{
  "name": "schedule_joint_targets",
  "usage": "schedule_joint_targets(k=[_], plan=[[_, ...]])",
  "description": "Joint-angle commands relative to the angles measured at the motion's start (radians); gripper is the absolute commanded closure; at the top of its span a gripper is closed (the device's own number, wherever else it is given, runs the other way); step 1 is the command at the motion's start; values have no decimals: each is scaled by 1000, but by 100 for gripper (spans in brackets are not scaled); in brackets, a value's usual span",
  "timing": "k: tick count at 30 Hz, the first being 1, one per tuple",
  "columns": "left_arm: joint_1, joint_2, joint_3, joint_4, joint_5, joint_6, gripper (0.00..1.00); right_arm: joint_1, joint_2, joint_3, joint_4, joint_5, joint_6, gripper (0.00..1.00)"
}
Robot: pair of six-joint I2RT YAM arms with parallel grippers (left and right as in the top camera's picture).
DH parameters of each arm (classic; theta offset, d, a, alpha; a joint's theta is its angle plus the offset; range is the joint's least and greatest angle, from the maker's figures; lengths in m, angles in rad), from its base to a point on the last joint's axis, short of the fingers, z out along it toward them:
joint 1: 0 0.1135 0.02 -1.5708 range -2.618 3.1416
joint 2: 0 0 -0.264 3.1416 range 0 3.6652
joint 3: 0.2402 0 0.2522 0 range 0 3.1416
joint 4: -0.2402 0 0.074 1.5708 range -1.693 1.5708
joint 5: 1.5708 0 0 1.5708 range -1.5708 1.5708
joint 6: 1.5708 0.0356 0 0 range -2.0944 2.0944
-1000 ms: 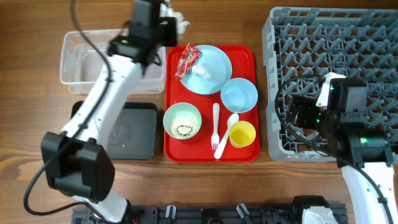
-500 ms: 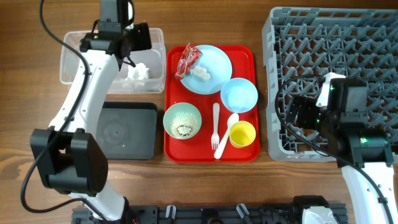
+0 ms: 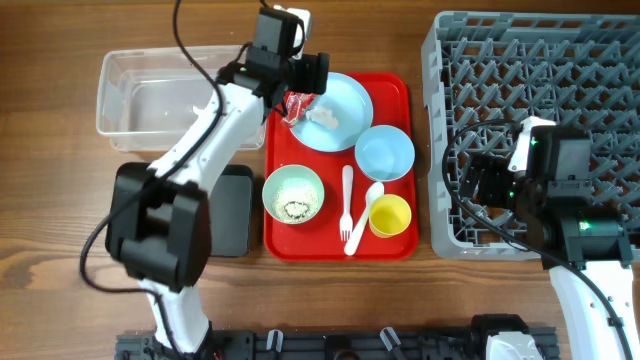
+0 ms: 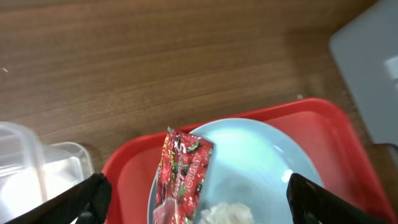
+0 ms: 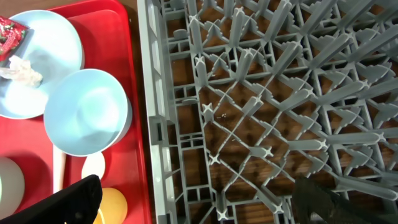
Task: Sort waste into correct bins and load items into the dishwasher rack
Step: 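Reach the left gripper back to the plate and grasp the red wrapper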
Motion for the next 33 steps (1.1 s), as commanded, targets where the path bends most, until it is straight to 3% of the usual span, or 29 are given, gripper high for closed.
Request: schedule_joint_targets(k=[1,15,17,22,33], plan=[[-2,66,-2,31,-10,16,8,-3,-11,23,3,24,-3,0],[-12,188,-2,32,-9,16,13,-3,-11,23,5,24,-3,0],[-18,195,-2,20,-9,16,17,-3,-11,23,6,24,-2,0],[-24,195,-2,7,-10,16,38,-3,-11,23,10,24,-2,0],[-30,195,-2,-60,-10,16,50,-3,-11,23,12,24,-2,0]])
